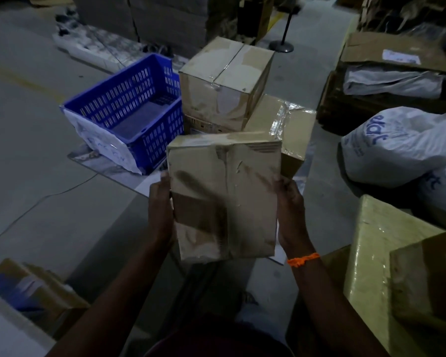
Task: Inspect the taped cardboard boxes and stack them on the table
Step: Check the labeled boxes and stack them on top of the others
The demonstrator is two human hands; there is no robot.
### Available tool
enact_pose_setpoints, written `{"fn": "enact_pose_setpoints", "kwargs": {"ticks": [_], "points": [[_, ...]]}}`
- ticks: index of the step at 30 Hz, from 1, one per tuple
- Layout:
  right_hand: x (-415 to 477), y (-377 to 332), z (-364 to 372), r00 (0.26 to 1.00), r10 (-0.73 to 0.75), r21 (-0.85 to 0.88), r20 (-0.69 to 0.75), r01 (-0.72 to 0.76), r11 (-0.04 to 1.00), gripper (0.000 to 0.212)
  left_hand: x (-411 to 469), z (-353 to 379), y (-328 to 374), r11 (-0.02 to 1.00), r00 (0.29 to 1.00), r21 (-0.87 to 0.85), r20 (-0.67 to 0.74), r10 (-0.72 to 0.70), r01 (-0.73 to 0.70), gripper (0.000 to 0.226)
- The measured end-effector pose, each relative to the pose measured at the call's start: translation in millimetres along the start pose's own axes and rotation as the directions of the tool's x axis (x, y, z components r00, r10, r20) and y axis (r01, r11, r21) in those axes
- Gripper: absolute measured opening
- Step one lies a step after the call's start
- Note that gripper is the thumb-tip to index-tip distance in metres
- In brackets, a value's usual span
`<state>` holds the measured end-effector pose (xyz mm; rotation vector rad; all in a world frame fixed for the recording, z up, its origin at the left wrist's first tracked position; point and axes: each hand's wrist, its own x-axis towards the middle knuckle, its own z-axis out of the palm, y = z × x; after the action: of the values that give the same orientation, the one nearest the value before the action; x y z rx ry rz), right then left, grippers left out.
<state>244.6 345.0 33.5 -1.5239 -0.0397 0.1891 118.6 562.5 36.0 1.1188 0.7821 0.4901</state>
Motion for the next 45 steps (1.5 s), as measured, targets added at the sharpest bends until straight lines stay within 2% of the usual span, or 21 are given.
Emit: {"fn": "enact_pose_setpoints", "kwargs": {"ticks": [3,6,9,11,13,15,18,22,28,31,32,36,38,42,45], "points": [[3,-15,-3,0.999,-0.047,0.028,-0.026,0.048,0.998,0.056,5,6,9,0.986,0.999,-0.156,-0.012,-0.051,0.048,0.071],[0,-20,-11,0.999,-0.002,0.146,-0.05,0.009,0.989,0.038,1,15,13,0.983,0.994,-0.17,-0.061,-0.086,0.074,0.058],[-4,-6,-22,0.995,0.072,0.147,-0.071,-0.06,0.987,0.03,-4,19,-1,0.988,0.992,-0.133,-0.089,-0.092,0.08,0.053],[-8,7,-30,0.988,0.111,0.139,-0.109,-0.096,0.986,0.029,-8,19,-15,0.989,0.992,-0.106,-0.063,-0.11,0.103,0.06],[-13,19,-38,0.98,0.139,0.119,-0.142,-0.123,0.985,0.035,-14,18,-24,0.993,0.994,-0.056,-0.029,-0.11,0.108,0.053],[-19,28,-46,0.975,0.146,0.109,-0.166,-0.129,0.986,0.029,-19,19,-29,0.995,0.995,-0.012,-0.003,-0.095,0.095,0.049],[-25,31,-53,0.972,0.166,0.086,-0.164,-0.154,0.984,0.026,-18,18,-32,0.995,0.996,0.052,0.018,-0.09,0.089,0.066],[-33,32,-55,0.974,0.168,0.071,-0.15,-0.159,0.985,0.026,-19,17,-27,0.99,0.993,0.094,0.042,-0.109,0.105,0.074],[-41,39,-55,0.969,0.2,0.081,-0.147,-0.19,0.978,0.025,-24,15,-10,0.979,0.964,0.156,0.211,-0.159,0.127,0.062],[-41,42,-56,0.968,0.203,0.089,-0.147,-0.192,0.977,0.027,-24,17,-8,0.963,0.958,0.253,0.24,-0.16,0.097,0.096],[-41,42,-56,0.967,0.207,0.102,-0.149,-0.193,0.976,0.028,-24,19,-9,0.961,0.958,0.259,0.24,-0.16,0.096,0.095],[-39,28,-56,0.958,0.197,0.166,-0.207,-0.164,0.972,0.028,-32,35,-9,0.974,0.966,0.213,0.227,-0.121,0.072,0.044],[-37,15,-57,0.961,0.13,0.145,-0.246,-0.096,0.985,0.027,-32,43,-10,0.984,0.968,0.155,0.22,-0.123,0.09,0.026],[-27,-7,-62,0.954,-0.101,-0.039,-0.281,0.094,0.995,0.023,-30,52,-13,0.978,0.962,-0.023,0.19,-0.198,0.206,0.028],[-23,-16,-58,0.958,-0.186,-0.179,-0.219,0.148,0.973,0.019,-34,51,-19,0.958,0.958,-0.11,0.148,-0.246,0.263,0.014]]}}
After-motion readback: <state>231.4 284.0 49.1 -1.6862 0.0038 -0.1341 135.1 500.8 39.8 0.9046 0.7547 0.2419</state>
